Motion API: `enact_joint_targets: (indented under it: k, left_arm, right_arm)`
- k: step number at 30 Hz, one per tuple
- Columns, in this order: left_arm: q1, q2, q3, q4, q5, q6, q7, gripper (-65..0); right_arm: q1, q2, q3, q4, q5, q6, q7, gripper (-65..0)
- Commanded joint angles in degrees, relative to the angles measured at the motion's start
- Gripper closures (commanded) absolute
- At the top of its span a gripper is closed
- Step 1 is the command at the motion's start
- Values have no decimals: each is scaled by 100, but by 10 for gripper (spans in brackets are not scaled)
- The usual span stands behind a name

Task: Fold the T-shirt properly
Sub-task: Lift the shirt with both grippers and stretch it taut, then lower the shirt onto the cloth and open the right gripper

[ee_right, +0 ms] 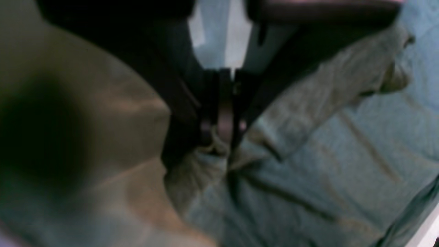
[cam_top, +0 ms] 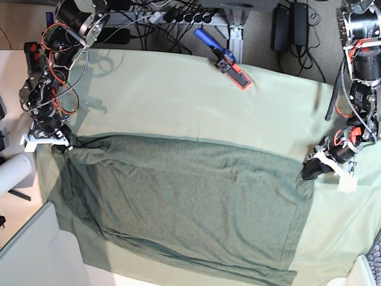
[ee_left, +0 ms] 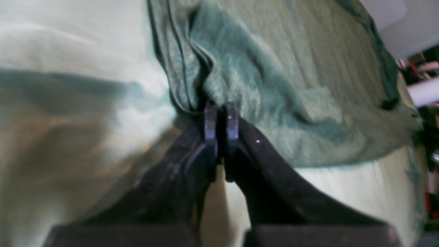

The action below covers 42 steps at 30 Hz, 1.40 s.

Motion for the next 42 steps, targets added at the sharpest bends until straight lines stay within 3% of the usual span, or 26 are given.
enact_joint_targets:
  k: [1,8,27,33,42]
  left_arm:
    - [-55,-20,-63,105,-299,-135,216,0]
    - [133,-247,-407,614,-929,-135,695,0]
    - [1165,-1204,-610,1742,-1272,-135,835,0]
    - [1596,-1239,-671,2120,-1316,-135,839,0]
    - [1961,-1239,-826,2173,-1467,-135,868,0]
  right_arm:
    - [125,142,31,162,142,46,2,0]
    - [46,146,291,752,304,46,-612,0]
    - [11,448,345,1198,573,48,-1993,0]
    - [-247,505,348,1222,651,66,-2033,0]
    - [-1296,505,592,1768,850,92,-2006,0]
